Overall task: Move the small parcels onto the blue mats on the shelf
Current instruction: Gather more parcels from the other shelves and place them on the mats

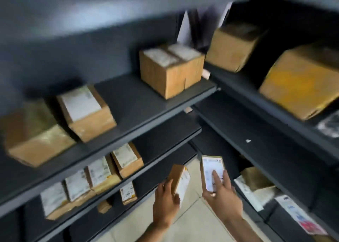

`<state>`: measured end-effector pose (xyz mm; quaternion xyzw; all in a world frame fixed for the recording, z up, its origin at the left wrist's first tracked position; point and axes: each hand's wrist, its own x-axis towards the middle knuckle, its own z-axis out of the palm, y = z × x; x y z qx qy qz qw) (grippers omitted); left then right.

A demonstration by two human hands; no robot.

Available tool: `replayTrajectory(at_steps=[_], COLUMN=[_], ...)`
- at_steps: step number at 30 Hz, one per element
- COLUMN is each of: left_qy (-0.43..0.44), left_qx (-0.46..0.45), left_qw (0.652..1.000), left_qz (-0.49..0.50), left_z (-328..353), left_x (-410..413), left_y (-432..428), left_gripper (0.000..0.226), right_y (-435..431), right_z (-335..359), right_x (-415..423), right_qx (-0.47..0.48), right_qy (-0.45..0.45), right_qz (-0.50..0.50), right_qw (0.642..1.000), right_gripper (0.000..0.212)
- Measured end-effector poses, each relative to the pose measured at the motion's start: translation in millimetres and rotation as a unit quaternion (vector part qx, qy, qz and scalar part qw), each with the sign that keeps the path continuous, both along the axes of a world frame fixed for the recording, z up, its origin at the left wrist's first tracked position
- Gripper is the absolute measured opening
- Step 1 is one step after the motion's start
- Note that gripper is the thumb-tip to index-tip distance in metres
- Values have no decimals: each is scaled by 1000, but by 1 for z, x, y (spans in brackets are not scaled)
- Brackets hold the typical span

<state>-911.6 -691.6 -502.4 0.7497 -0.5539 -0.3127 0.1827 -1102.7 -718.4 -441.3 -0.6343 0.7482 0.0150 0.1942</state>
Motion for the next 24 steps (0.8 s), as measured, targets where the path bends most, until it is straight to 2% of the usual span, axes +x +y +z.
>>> replayTrajectory(at_steps=[2,6,10,15,20,24], left_qy=[8,27,34,7,-33,-76], left_qx=[-6,-77,-144,-199,-243,-257], left_qw=[1000,997,989,975,954,934], left_qz=[1,9,29,101,174,236], left_z=[81,231,340,431,487,523], left_x=[4,30,74,140,208,275], left_y=[10,28,51,104,174,231], left_gripper=[55,54,54,55,53,53], right_y=[14,30,36,56,87,119], right_z=[79,213,316,402,440,472], right_x=[-1,26,80,144,212,287], right_qx=[-28,-83,-143,-186,-247,-259], right_qy=[-10,-49,-58,-104,-149,-181], right_qz=[0,1,50,116,215,296], right_qw=[1000,995,987,970,933,901], right_gripper=[78,76,76,79,78,77])
